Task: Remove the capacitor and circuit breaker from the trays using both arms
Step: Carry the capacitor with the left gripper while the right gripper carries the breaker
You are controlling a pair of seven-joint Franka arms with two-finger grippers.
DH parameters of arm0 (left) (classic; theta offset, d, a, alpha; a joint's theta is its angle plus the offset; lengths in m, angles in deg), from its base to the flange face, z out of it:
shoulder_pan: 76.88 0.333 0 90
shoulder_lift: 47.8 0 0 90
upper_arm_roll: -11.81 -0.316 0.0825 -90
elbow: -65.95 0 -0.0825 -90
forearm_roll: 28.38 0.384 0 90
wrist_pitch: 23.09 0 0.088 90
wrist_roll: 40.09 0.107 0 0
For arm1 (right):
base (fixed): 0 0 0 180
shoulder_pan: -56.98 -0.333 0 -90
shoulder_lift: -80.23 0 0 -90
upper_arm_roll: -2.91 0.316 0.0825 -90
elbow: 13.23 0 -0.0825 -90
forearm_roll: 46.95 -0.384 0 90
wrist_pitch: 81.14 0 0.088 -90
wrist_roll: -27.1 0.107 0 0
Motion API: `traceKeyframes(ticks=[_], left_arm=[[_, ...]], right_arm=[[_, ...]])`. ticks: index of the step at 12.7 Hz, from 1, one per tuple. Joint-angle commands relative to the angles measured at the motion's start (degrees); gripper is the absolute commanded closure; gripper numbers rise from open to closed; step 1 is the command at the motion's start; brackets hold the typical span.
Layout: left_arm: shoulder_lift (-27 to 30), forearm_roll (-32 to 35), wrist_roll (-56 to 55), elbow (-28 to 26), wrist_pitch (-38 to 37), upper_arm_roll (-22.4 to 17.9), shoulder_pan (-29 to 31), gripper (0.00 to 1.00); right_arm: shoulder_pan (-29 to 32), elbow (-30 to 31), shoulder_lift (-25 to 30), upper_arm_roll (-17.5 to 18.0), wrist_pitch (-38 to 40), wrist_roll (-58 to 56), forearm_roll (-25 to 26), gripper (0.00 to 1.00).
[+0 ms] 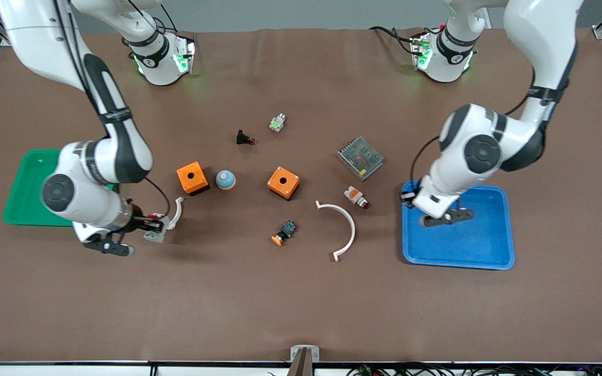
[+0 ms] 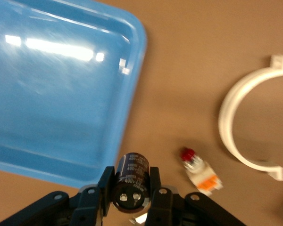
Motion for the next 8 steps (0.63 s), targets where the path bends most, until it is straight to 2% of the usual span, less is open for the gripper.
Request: traceKeyframes(ticks=[1, 4, 5, 8], left_arm=[[-0.3, 3.1, -13.2, 0.2, -0.3, 0.2, -7.5, 1.00], [-2.5, 3.1, -26.1, 0.2, 1.2, 0.3, -14.8, 1.00], [-3.4, 3.1, -29.8, 0.2, 2.0, 0.3, -17.3, 1.00], [-9.3, 3.3, -41.3, 1.8, 7.1, -0.1, -23.9, 1.00]], right_arm=[[-2.9, -3.3, -5.1, -0.6, -3.0, 4.4, -1.4, 0.88], [-4.1, -5.8, -6.5, -0.6, -2.3, 7.4, -1.4, 0.78], [-4.1, -6.5, -6.4, -0.6, -1.4, 7.3, -1.4, 0.67], [-3.5, -8.9, -5.8, -0.8, 2.7, 7.5, -1.4, 0.05]])
